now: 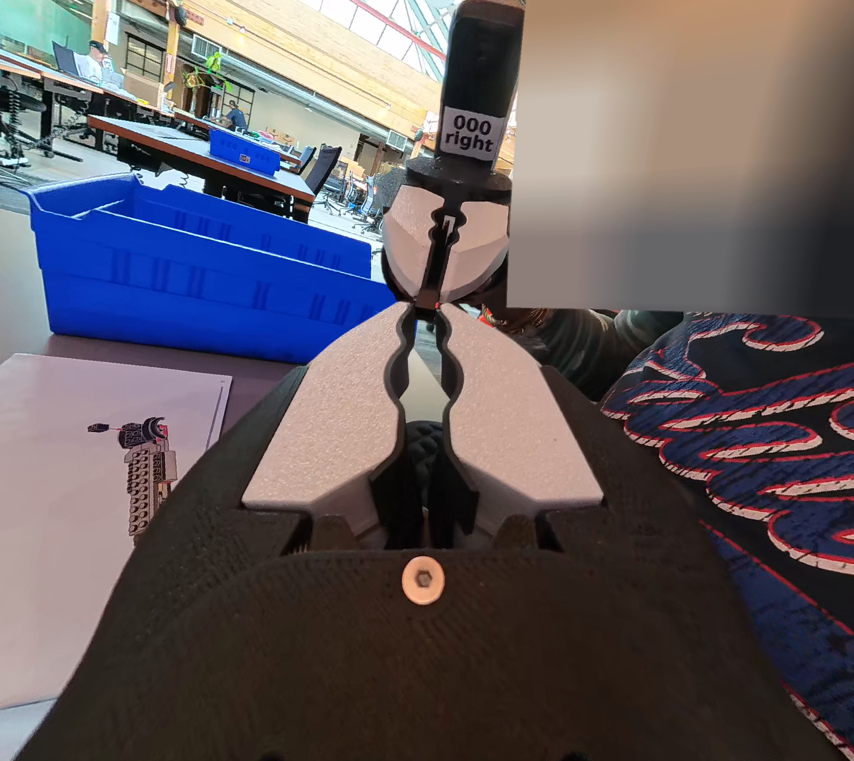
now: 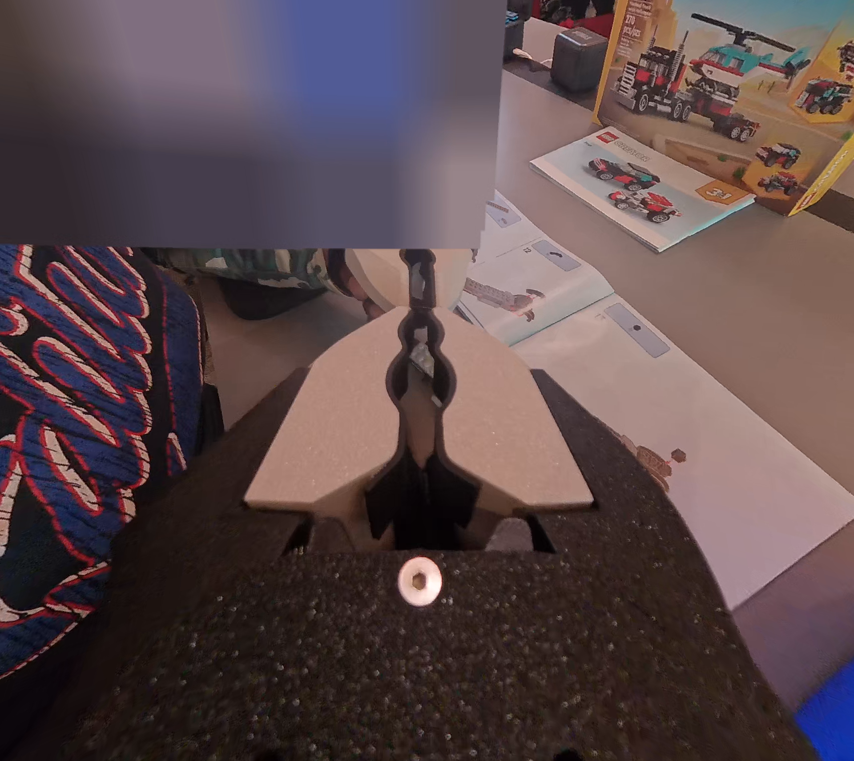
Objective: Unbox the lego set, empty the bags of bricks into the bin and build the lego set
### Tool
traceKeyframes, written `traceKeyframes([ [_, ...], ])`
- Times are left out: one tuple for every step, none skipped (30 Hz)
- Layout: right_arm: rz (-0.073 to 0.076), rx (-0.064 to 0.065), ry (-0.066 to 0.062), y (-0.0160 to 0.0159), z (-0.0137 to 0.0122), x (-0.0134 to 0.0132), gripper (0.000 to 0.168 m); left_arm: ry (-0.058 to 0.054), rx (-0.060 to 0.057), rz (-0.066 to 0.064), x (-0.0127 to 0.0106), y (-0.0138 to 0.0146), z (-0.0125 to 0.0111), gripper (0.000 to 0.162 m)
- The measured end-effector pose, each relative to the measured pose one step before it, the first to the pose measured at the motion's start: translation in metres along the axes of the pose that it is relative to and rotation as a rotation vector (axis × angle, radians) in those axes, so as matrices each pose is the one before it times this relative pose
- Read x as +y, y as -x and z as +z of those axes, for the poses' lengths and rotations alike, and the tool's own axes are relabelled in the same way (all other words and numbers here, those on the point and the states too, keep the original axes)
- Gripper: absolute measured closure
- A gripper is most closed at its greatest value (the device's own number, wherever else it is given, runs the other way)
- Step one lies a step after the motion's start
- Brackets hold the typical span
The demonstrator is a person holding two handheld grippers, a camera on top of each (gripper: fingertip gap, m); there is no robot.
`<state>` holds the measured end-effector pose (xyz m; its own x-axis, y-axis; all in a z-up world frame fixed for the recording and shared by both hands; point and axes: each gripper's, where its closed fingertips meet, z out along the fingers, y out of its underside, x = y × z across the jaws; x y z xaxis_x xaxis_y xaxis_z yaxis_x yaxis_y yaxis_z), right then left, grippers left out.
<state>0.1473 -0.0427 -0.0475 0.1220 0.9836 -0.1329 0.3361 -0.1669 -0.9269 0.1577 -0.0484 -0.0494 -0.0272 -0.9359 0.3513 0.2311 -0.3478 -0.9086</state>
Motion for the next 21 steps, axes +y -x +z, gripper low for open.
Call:
traceKeyframes([
  [-0.0146, 0.0116, 0.0128, -0.00020, -0.00009, 0.00187, 0.163, 0.0071, -0.0020, -0.0023, 0.00159, 0.00061, 0.00035, 0.153],
  [-0.0122, 0.0084, 0.0074, 0.00028, -0.00015, 0.00108, 0.163, 0.0032, 0.0031, -0.0076, 0.00118, -0.00005, 0.00029, 0.153],
  [-0.0011, 0.0070, 0.0006, 0.00007, -0.00036, 0.00021, 0.163, -0.0023, 0.0058, -0.0141, 0.00040, -0.00009, 0.00036, 0.153],
  [0.0067, 0.0066, -0.0025, -0.00038, -0.00031, 0.00009, 0.163, -0.0046, 0.0040, -0.0158, -0.00003, 0.00020, 0.00032, 0.153],
  [0.0095, 0.0074, -0.0015, -0.00094, -0.00027, 0.00054, 0.163, -0.0020, -0.0016, -0.0119, 0.00023, 0.00074, 0.00048, 0.153],
  [0.0119, 0.0049, -0.0001, -0.00090, -0.00001, 0.00116, 0.163, 0.0021, -0.0066, -0.0036, 0.00074, 0.00109, 0.00033, 0.153],
  [0.0155, 0.0017, -0.0007, -0.00078, -0.00001, 0.00124, 0.164, 0.0055, -0.0080, 0.0032, 0.00095, 0.00112, 0.00027, 0.153],
  [0.0164, 0.0001, -0.0033, -0.00057, -0.00001, 0.00094, 0.164, 0.0089, -0.0087, 0.0061, 0.00062, 0.00108, 0.00000, 0.153],
  [0.0182, 0.0042, -0.0059, -0.00111, -0.00007, 0.00043, 0.164, 0.0168, -0.0118, 0.0095, 0.00042, 0.00166, -0.00063, 0.151],
  [0.0163, 0.0105, -0.0018, -0.00220, -0.00058, 0.00090, 0.164, 0.0313, -0.0217, 0.0189, 0.00071, 0.00344, -0.00209, 0.143],
  [0.0124, 0.0132, 0.0074, -0.00256, -0.00075, 0.00204, 0.164, 0.0508, -0.0371, 0.0354, 0.00203, 0.00599, -0.00393, 0.136],
  [0.0080, 0.0170, 0.0121, -0.00295, -0.00069, 0.00277, 0.164, 0.0723, -0.0470, 0.0535, 0.00521, 0.00747, -0.00534, 0.131],
  [0.0065, 0.0206, 0.0116, -0.00328, -0.00071, 0.00289, 0.164, 0.0868, -0.0508, 0.0613, 0.00876, 0.00815, -0.00538, 0.127],
  [0.0079, 0.0201, 0.0120, -0.00334, -0.00059, 0.00306, 0.164, 0.0933, -0.0563, 0.0587, 0.01162, 0.00842, -0.00437, 0.126],
  [0.0102, 0.0217, 0.0171, -0.00392, -0.00042, 0.00370, 0.164, 0.0943, -0.0494, 0.0554, 0.01351, 0.00667, -0.00225, 0.124],
  [0.0083, 0.0205, 0.0182, -0.00374, -0.00011, 0.00391, 0.164, 0.0897, -0.0307, 0.0494, 0.01337, 0.00295, 0.00019, 0.121],
  [0.0099, 0.0193, 0.0158, -0.00363, 0.00013, 0.00342, 0.164, 0.0810, -0.0192, 0.0364, 0.01163, 0.00065, 0.00216, 0.120],
  [0.0118, 0.0207, 0.0165, -0.00397, 0.00030, 0.00355, 0.164, 0.0675, -0.0142, 0.0234, 0.00894, -0.00018, 0.00369, 0.118],
  [0.0088, 0.0166, 0.0183, -0.00323, 0.00051, 0.00366, 0.164, 0.0498, -0.0099, 0.0137, 0.00616, -0.00072, 0.00452, 0.118],
  [0.0079, 0.0140, 0.0183, -0.00275, 0.00084, 0.00360, 0.164, 0.0320, -0.0074, 0.0068, 0.00401, -0.00089, 0.00470, 0.118],
  [0.0097, 0.0166, 0.0185, -0.00290, 0.00099, 0.00362, 0.164, 0.0168, -0.0049, 0.0028, 0.00213, -0.00099, 0.00456, 0.119],
])
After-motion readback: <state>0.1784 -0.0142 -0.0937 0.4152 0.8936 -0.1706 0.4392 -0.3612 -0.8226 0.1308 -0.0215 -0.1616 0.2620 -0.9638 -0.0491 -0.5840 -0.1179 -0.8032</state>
